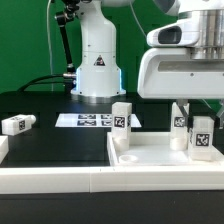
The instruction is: Assemble square table
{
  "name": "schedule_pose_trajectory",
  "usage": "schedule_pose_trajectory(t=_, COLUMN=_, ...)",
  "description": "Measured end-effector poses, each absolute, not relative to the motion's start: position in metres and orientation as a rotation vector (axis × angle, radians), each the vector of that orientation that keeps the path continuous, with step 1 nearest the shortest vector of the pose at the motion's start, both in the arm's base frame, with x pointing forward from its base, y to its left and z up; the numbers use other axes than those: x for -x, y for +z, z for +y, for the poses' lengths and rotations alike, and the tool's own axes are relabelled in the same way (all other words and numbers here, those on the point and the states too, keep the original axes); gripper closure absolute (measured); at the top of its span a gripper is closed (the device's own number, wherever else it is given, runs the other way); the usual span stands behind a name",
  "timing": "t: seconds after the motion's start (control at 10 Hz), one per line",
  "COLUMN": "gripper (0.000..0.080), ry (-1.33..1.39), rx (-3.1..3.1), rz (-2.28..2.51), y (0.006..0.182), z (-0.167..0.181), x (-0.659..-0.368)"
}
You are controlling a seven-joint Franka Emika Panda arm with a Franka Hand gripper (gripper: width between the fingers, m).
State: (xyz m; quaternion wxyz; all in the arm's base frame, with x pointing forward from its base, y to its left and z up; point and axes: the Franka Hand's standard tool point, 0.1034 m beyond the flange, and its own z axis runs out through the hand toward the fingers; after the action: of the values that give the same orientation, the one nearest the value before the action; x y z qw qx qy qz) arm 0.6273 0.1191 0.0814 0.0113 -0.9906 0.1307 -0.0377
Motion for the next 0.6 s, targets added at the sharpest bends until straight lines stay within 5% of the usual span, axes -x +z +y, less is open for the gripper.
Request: schedule_pose_trajectory(t=0.6, gripper=0.0509, ry=-0.148, rx=2.793, rz=1.274, y=0.0797, z=0.1155, x=-0.6277)
